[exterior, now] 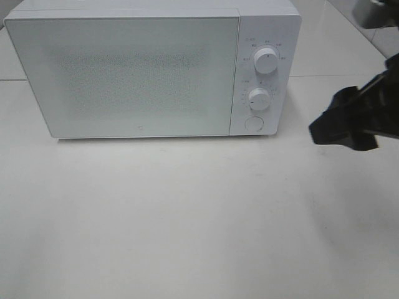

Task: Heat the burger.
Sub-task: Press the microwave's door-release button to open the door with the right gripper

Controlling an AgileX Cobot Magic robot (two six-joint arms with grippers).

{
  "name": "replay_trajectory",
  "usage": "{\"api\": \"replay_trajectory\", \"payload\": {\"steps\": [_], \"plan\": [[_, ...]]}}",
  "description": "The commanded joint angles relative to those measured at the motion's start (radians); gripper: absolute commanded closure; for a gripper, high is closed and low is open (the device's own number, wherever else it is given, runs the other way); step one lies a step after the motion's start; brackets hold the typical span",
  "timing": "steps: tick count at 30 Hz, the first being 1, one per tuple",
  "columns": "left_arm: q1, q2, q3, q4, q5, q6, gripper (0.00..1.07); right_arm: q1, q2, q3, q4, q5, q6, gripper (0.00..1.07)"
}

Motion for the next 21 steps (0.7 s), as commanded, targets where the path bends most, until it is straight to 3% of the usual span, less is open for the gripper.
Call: {"api": "replay_trajectory", "payload": {"steps": [1,5,7,14,21], "plan": [[0.0,-0.015,0.002,-0.003,-0.014,-0.005,0.06,-0.103,-0.094,-0.005,-0.007,0.099,-0.018,0.41],[0.0,-0.015,0.002,-0.003,-0.014,-0.005,0.06,-0.145,-0.168,-0.004,-0.007,0.132,-0.02,0.41],[0.0,-0.015,0.002,-0.003,-0.014,-0.005,0.06,-0.183,-0.287,0.038,-0.007,0.135,-0.022,0.41],[0.0,-0.015,0.002,-0.003,-0.014,-0.005,0.06,-0.264,-0.474,0.126,-0.007,0.136,-0.048,0.39],[0.0,-0.015,0.002,-0.003,-0.014,-0.005,0.06,-0.362,-0.698,0.17,-0.007,0.179,-0.118,0.27]]}}
